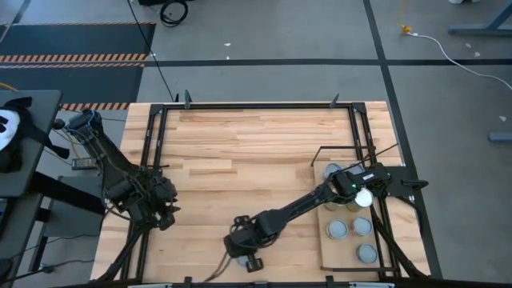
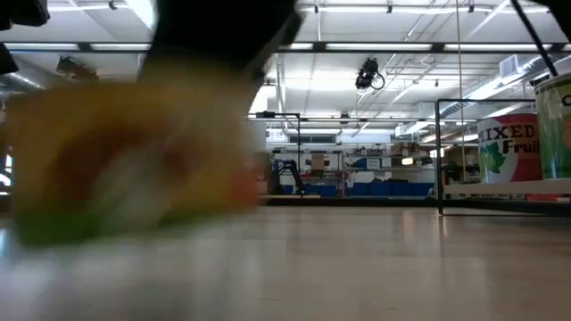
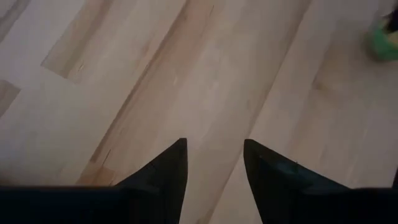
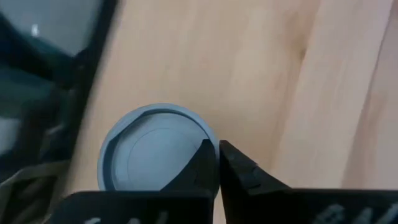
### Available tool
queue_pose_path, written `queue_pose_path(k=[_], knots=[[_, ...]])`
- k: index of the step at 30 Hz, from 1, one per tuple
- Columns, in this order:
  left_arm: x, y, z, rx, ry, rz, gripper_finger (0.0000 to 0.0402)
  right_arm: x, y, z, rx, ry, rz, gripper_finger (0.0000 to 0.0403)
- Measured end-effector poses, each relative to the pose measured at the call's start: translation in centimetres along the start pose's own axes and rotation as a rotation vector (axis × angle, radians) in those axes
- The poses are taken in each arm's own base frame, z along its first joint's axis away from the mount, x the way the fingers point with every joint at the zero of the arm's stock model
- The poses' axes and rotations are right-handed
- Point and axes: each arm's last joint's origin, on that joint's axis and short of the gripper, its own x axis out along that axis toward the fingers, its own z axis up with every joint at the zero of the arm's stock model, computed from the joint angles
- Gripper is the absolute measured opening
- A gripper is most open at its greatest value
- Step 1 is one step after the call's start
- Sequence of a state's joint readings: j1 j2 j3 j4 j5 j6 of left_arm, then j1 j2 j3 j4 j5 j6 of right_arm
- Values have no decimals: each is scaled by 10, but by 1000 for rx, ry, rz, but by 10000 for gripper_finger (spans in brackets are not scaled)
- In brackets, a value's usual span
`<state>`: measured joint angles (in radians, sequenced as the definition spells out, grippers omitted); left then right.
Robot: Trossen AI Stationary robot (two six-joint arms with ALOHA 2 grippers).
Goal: Pick and place cans onto a shelf
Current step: Put the canned corn on the shelf
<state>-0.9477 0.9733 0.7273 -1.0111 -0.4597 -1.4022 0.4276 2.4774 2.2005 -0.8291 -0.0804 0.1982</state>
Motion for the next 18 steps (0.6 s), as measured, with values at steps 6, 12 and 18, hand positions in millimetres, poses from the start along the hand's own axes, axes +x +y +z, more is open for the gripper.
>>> queue_pose_path(k=[6,12,18], knots=[[0,-4,3,-27,-106,-27,162,-73,45,-11,-61,67,7,8],[1,-12,12,-136,-191,-95,162,-155,74,-35,-69,95,-105,7],[-3,-27,37,-302,-564,-176,162,-214,65,-80,-165,125,-195,7]])
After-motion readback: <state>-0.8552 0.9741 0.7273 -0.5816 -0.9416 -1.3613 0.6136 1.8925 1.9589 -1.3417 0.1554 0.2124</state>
